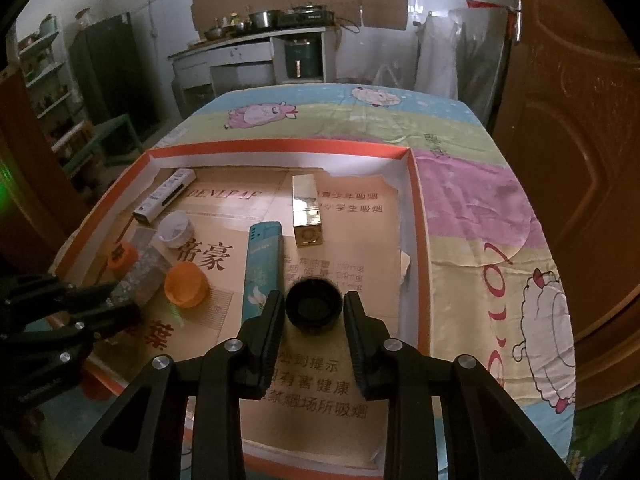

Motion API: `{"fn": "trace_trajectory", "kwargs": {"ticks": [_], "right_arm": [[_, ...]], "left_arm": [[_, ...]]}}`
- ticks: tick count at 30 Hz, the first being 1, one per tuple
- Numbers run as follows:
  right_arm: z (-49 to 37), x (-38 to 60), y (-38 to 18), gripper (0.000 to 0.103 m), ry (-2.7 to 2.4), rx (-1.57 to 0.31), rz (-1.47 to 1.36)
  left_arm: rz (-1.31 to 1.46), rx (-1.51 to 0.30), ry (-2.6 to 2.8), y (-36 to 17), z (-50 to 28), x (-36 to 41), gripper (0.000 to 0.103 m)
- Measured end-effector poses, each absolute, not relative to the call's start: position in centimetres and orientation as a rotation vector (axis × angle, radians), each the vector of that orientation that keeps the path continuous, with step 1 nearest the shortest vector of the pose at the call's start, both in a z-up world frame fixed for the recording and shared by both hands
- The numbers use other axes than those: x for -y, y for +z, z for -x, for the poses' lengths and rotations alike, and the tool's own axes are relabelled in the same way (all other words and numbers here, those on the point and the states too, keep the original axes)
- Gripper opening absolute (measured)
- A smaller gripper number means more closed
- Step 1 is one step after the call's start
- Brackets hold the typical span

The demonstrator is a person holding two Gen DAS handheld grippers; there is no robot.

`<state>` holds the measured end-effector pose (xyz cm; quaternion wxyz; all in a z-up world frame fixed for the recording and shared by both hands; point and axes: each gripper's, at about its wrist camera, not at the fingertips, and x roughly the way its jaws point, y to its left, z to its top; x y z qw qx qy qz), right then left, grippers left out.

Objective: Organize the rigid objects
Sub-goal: 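Carry clear bottle with left tool and black cap with right tool into tray, then open left tool releasing bottle while right tool releases black cap, then withdraw both tools from tray toward blue and red caps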

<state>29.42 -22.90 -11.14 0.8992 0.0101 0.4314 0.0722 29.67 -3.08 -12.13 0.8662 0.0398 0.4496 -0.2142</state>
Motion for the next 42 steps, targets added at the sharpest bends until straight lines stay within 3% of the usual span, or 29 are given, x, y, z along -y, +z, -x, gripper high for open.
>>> {"fn": "trace_trajectory", "kwargs": {"ticks": [2,4,42], "right_arm": [[-29.3,22.9,-11.0,0.042,0.15,-0.891,-0.026],[-29.2,23.0,-10.9,0.044,0.152,-0.887,-0.033],[-17.4,20.6,-4.0,0.044,0.178,-0.766,-0.05]], "left_arm": [[-0.08,-0.93,-0.447,-11.9,-29.5,3.0,0.042],[-0.07,-0.916,-0.447,-11.6,-29.3,2.8,0.042],[0.03,-0.736,-0.376,-4.8,-17.3,0.1,0.043]]}}
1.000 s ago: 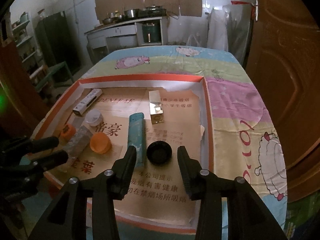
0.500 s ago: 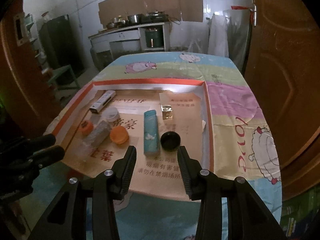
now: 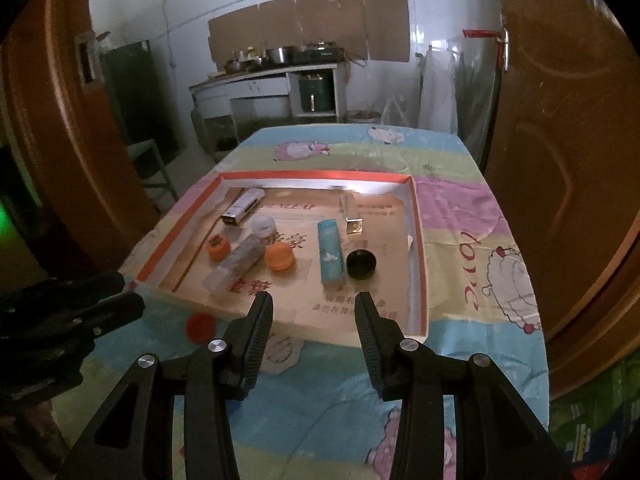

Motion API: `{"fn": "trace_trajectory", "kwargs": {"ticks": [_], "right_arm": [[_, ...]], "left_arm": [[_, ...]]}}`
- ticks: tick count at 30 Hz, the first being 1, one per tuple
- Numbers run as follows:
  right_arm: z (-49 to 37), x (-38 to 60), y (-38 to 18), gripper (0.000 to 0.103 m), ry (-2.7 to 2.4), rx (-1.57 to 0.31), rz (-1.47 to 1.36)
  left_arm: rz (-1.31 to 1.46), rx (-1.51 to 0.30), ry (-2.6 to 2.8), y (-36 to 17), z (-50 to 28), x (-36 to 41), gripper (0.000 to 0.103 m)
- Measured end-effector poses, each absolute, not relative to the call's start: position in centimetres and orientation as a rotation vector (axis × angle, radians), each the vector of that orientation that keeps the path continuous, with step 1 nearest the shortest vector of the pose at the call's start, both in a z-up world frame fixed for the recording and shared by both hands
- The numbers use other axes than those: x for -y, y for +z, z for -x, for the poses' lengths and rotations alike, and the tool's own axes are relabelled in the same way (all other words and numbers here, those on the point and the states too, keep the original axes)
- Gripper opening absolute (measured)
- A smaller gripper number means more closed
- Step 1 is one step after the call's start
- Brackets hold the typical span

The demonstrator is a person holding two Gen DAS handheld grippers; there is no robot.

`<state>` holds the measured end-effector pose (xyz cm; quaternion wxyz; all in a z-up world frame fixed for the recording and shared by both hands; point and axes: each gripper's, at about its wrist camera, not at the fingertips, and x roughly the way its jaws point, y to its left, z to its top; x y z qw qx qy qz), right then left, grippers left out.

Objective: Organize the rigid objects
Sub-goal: 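Withdraw both tools from tray toward blue and red caps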

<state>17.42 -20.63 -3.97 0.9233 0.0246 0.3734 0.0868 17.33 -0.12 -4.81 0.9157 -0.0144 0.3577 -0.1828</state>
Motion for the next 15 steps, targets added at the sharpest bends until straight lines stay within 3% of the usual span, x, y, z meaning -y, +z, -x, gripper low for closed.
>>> {"fn": "trace_trajectory", "kwargs": {"ticks": [15], "right_arm": [[-10.0,18.5,-1.2,0.044,0.205,-0.701,-0.032]], "left_arm": [[0.037,-0.659,-0.345,-3.2,-10.6,-1.1,0.043]]}}
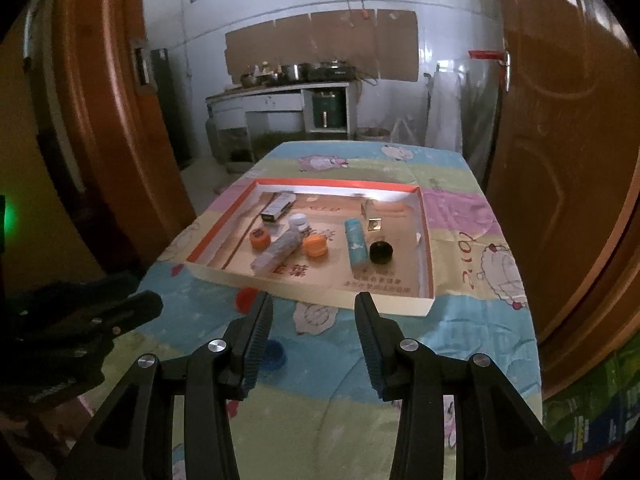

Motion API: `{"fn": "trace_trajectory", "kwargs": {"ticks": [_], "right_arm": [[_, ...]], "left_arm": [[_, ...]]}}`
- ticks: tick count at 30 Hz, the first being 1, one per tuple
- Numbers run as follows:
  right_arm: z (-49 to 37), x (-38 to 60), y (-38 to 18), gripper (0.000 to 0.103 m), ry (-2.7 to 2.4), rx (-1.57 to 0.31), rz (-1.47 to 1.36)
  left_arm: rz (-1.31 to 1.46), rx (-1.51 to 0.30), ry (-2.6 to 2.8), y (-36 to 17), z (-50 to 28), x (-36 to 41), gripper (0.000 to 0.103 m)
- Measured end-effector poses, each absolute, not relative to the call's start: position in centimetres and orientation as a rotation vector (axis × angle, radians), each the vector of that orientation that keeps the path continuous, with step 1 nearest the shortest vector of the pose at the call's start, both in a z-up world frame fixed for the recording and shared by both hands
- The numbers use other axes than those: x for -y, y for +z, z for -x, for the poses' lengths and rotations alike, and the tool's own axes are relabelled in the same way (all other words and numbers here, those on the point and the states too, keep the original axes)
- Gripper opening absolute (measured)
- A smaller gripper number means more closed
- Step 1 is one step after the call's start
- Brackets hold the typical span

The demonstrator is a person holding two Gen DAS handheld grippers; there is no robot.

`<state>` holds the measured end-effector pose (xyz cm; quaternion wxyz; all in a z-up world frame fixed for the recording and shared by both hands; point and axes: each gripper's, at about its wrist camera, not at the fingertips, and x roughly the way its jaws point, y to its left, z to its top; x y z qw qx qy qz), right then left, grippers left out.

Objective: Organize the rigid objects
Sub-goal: 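Withdraw both tools from tray toward blue and red caps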

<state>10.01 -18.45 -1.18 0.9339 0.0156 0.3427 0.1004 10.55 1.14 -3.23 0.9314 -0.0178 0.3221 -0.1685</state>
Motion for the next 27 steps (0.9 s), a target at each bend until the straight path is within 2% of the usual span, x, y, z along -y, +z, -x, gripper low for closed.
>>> {"fn": "trace_trajectory", "kwargs": {"ticks": [11,27], "right_arm": [[-6.4,16.8,-1.3,0.044,0.222,-0.698,-0.008],[-10.4,12.5,-9.7,0.044,0.254,-0.844,0.027]], "left_arm": [[0.12,-0.597,-0.28,-3.5,-7.2,-3.6,0.043],[0.13,-0.672,-0.265,-7.8,-9.5,-4.1,0.043]]}}
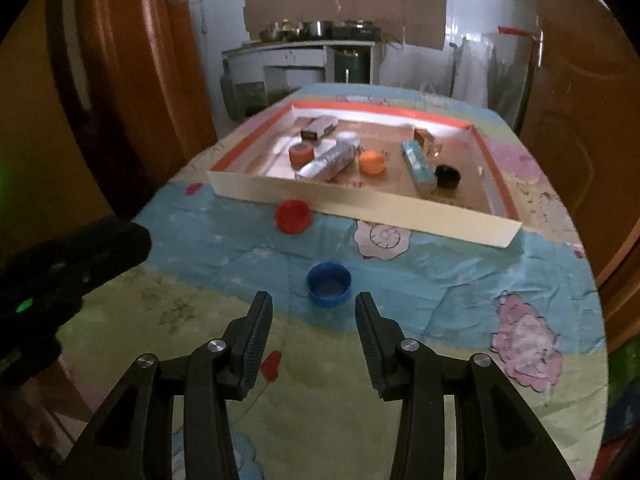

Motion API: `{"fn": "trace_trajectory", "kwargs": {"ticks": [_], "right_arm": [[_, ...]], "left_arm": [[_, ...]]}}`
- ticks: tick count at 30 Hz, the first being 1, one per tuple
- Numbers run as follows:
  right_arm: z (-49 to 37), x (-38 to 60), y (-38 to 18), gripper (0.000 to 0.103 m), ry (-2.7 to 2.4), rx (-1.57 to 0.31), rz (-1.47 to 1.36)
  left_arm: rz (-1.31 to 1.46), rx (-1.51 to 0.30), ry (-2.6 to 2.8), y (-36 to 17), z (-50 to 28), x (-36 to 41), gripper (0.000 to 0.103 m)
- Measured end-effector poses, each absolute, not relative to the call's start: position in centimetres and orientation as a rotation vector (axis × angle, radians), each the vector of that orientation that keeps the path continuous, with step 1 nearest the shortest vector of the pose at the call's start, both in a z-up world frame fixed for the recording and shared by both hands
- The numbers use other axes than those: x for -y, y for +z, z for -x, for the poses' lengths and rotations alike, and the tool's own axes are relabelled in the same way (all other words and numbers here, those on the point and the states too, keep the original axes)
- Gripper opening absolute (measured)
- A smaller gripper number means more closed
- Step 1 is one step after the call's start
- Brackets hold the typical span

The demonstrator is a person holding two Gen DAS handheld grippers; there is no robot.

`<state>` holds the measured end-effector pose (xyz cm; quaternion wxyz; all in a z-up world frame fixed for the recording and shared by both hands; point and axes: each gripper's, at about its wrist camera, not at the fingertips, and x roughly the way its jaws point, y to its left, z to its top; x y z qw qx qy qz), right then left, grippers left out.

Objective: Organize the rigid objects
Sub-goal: 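Withdraw both tools from tray toward blue and red caps, then lower right tool onto blue cap and close on it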

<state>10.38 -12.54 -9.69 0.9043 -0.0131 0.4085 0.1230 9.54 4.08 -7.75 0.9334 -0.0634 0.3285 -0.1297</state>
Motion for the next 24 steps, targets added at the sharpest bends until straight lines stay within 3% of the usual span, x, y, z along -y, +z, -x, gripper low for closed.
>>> {"fn": "trace_trajectory", "kwargs": {"ticks": [16,19,24], "right_arm": [[-14.9,12.4,-12.1,0.044,0.271,-0.897,0.033],[-14.9,12.5,-12.2,0.03,0.253,-0.893,0.06],[-14.3,13.6,-12.1,0.03,0.247,-0.882,0.053]], "left_arm": [[0.086,-0.754,-0.291,-9.6,-14.9,-1.6,0.043],[0.075,-0.777,-0.303,-10.0,-15.9,-1.0,0.043],[0.048,-0.83,-0.335,-10.4,-18.0,0.4,0.043]]}}
